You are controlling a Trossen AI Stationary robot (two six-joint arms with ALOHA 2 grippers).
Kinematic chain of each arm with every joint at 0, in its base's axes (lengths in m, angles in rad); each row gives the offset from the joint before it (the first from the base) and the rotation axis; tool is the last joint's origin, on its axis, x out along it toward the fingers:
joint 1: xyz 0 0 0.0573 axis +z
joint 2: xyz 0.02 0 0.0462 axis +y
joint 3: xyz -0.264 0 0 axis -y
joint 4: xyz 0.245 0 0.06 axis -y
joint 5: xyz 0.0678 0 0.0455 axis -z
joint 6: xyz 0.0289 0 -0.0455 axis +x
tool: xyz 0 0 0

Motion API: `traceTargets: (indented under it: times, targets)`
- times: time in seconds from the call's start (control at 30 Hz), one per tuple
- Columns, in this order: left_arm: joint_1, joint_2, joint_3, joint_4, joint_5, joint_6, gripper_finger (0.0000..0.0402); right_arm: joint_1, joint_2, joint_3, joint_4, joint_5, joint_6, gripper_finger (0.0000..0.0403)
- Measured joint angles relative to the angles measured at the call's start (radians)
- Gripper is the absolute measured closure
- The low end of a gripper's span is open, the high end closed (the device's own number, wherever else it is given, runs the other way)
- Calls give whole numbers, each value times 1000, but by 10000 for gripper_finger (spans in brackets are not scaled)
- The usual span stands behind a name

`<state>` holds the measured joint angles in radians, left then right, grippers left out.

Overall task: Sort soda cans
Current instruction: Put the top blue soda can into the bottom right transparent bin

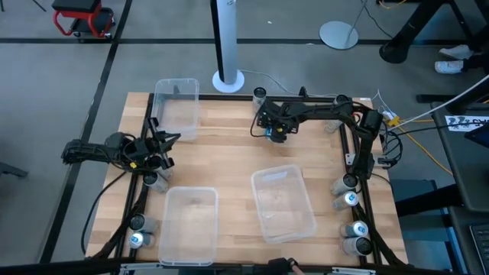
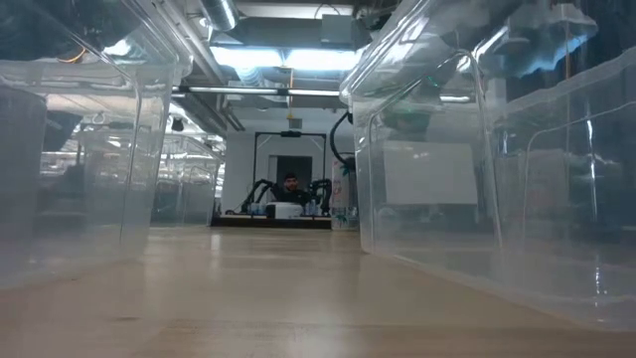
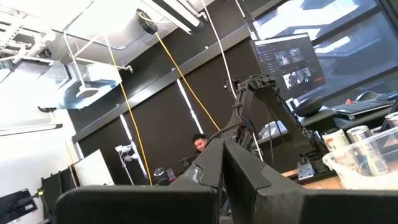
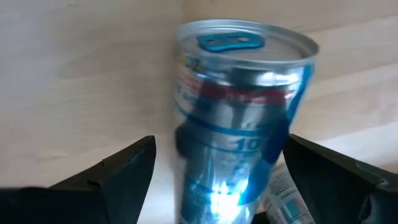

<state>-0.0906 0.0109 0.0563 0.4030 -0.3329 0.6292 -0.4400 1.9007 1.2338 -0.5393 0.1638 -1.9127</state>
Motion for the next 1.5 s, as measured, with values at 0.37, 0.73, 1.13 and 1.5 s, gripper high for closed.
traceTargets:
  times: [0.37,0.73,1.13,1.5]
  targets:
    - [0,0,0,0,0,0,396,-8,17,-34,69,-38,-5,57]
    - [0,0,0,-2,0,0,396,-2,51,-24,54,10,26,186]
    - [0,0,0,-21,0,-27,396,49,-118,4,-20,-11,137,186]
    - [1,9,9,-22,-29,-128,281,113,-380,4,-3,-96,261,186]
